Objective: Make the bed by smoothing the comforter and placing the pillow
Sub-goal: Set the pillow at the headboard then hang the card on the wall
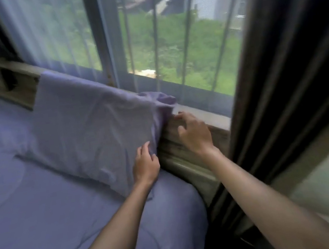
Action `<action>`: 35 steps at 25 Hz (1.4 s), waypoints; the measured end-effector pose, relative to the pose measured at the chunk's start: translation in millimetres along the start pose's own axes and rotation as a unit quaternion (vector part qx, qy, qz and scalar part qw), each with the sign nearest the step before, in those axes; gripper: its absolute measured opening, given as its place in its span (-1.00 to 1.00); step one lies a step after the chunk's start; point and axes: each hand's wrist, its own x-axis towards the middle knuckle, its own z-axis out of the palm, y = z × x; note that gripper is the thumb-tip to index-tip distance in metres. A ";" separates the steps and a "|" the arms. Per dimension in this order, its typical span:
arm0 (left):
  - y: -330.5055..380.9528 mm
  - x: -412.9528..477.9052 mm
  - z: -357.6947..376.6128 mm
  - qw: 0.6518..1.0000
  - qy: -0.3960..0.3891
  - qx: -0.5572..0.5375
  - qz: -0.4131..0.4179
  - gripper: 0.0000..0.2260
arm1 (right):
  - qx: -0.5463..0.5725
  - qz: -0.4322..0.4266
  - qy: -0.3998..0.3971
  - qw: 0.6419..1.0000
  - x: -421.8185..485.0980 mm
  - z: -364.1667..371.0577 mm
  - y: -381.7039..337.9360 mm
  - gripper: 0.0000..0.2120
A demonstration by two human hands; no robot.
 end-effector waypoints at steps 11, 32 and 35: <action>66.5 -206.7 106.9 0.890 -0.289 0.066 0.347 -0.66 | -0.052 0.292 0.163 0.941 -292.1 -131.6 127.6 -0.64; 134.6 -503.9 360.2 0.787 -0.526 0.228 0.230 -0.49 | -0.031 0.499 0.015 0.866 -569.9 -260.9 397.5 -0.60; 135.1 -525.1 379.0 0.805 -0.538 0.204 0.145 -0.45 | -0.014 0.511 -0.080 0.855 -579.1 -262.6 424.8 -0.51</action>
